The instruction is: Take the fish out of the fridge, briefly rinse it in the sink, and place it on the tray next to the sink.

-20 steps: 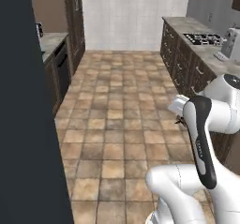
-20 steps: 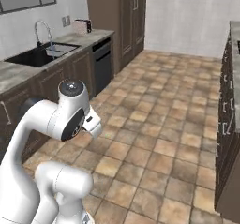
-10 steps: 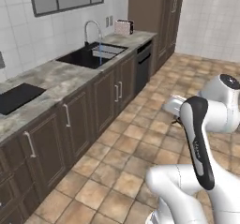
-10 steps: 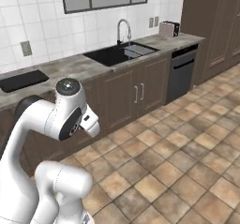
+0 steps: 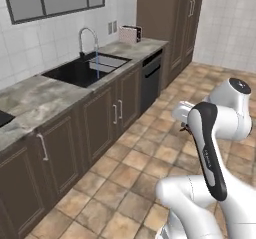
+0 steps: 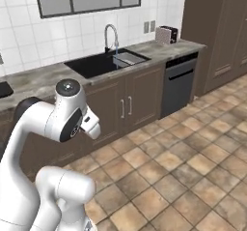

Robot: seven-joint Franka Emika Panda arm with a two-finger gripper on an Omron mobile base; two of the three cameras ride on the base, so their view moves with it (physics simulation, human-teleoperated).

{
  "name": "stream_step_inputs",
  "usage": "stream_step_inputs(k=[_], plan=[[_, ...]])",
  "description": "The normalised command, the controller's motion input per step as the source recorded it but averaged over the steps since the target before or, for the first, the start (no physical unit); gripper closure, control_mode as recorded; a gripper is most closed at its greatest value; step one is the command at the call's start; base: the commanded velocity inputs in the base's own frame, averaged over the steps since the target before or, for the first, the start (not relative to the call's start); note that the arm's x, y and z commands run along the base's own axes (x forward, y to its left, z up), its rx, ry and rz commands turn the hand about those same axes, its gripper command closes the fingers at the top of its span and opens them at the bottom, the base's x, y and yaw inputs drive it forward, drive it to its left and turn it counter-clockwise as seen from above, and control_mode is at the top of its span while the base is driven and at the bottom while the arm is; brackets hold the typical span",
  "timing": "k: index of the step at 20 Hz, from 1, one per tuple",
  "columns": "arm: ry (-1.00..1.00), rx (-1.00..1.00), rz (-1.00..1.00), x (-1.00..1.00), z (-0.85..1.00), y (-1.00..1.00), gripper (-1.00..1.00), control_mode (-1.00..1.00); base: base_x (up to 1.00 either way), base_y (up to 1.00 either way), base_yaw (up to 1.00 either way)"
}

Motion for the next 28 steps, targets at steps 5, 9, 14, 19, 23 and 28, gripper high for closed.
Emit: stream_step_inputs(k=[5, 9, 14, 19, 23, 28], plan=[[0.00, 0.00, 0.00, 0.00, 0.00, 0.00, 1.00, 1.00, 1.00, -1.00, 0.00], [0.00, 0.00, 0.00, 0.00, 0.00, 0.00, 1.00, 1.00, 1.00, -1.00, 0.00], [0.00, 0.00, 0.00, 0.00, 0.00, 0.00, 1.00, 1.00, 1.00, -1.00, 0.00], [0.00, 0.00, 0.00, 0.00, 0.00, 0.00, 1.00, 1.00, 1.00, -0.98, 0.01], [0.00, 0.00, 0.00, 0.00, 0.00, 0.00, 1.00, 1.00, 1.00, -0.80, 0.21], [0.00, 0.00, 0.00, 0.00, 0.00, 0.00, 1.00, 1.00, 1.00, -0.63, 0.36]])
